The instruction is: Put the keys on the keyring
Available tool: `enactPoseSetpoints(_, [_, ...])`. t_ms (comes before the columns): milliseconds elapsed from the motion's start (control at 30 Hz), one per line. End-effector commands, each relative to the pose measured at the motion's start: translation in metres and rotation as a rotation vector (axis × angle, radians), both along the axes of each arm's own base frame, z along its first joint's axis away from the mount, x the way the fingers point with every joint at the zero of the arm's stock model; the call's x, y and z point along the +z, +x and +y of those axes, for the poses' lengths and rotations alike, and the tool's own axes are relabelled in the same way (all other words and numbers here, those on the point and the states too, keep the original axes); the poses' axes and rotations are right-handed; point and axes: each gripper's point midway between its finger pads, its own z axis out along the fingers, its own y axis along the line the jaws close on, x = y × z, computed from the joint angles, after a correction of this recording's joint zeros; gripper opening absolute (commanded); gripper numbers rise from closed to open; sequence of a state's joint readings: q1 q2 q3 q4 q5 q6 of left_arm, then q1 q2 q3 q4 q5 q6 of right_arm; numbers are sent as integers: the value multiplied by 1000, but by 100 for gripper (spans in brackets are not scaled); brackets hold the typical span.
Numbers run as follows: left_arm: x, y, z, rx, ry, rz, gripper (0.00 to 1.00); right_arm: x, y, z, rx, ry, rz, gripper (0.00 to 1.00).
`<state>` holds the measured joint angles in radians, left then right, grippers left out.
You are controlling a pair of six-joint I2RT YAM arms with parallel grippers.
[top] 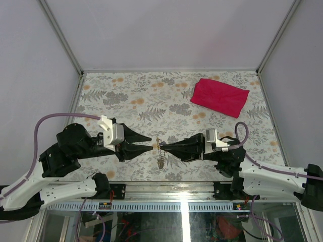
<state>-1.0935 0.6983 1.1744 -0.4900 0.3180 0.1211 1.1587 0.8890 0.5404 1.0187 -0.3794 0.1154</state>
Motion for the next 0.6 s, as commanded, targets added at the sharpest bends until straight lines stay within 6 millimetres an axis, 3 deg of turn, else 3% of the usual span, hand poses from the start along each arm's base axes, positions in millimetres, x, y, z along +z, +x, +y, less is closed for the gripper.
enactPoseSetpoints(0, [28,-8,-7,-53,-119,-27,30,53,-11,-22,42,240,-19,0])
enactPoseSetpoints(567, [24,-15,-23,-132,-127,-20,28,58,-13,-21,54,247,-23,0])
